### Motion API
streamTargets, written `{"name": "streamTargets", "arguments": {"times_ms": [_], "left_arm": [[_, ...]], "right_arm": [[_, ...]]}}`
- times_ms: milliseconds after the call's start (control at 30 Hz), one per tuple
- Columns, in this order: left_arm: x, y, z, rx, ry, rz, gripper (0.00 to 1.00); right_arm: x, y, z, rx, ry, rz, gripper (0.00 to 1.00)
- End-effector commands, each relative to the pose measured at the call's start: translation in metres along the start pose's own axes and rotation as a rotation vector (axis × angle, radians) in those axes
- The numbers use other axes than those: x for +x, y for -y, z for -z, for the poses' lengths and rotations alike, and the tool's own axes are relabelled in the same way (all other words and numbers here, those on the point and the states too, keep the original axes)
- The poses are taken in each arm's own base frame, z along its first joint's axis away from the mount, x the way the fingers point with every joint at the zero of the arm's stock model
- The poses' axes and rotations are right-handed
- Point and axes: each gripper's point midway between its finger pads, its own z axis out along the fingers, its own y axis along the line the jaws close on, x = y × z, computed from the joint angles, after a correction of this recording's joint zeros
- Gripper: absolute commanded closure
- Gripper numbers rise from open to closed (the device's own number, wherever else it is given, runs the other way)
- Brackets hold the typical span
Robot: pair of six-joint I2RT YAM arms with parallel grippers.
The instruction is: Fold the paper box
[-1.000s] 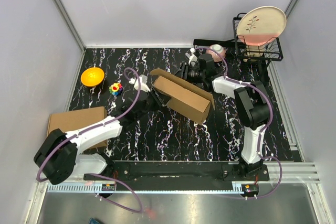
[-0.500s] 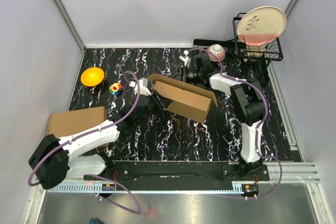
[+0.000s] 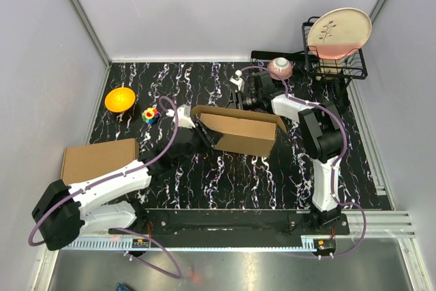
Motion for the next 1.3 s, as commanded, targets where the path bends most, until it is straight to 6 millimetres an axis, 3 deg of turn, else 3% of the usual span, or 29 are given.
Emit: {"name": "streamTargets", "arguments": {"times_ms": [0, 400, 833, 900, 1000, 1100, 1233, 1267], "left_arm": [[-0.014, 0.009, 0.009, 0.019, 0.061, 0.017, 0.65], [-0.035, 0.007, 0.035, 0.009, 0.139, -0.013, 0.64], [-0.08, 0.018, 0.067, 0.003, 0.284, -0.103, 0.59], [-0.09, 0.021, 0.074, -0.003, 0.314, -0.111, 0.58], [-0.108, 0.023, 0.086, -0.02, 0.373, -0.14, 0.56], [-0.132, 0.026, 0.099, -0.038, 0.43, -0.173, 0.55], [-0.157, 0.022, 0.108, -0.085, 0.465, -0.225, 0.53], [-0.165, 0.021, 0.111, -0.099, 0.476, -0.234, 0.53]], "right_arm": [[0.005, -0.015, -0.001, -0.061, -0.053, 0.032, 0.57], [-0.012, 0.001, 0.009, 0.093, 0.014, 0.021, 0.56], [-0.062, 0.016, 0.04, 0.285, 0.175, 0.01, 0.55], [-0.077, 0.019, 0.055, 0.358, 0.236, 0.014, 0.54], [-0.108, 0.004, 0.085, 0.455, 0.347, 0.054, 0.52], [-0.134, -0.018, 0.118, 0.574, 0.449, 0.102, 0.5], [-0.146, -0.045, 0.156, 0.715, 0.557, 0.145, 0.46], [-0.149, -0.063, 0.168, 0.733, 0.598, 0.169, 0.45]]}}
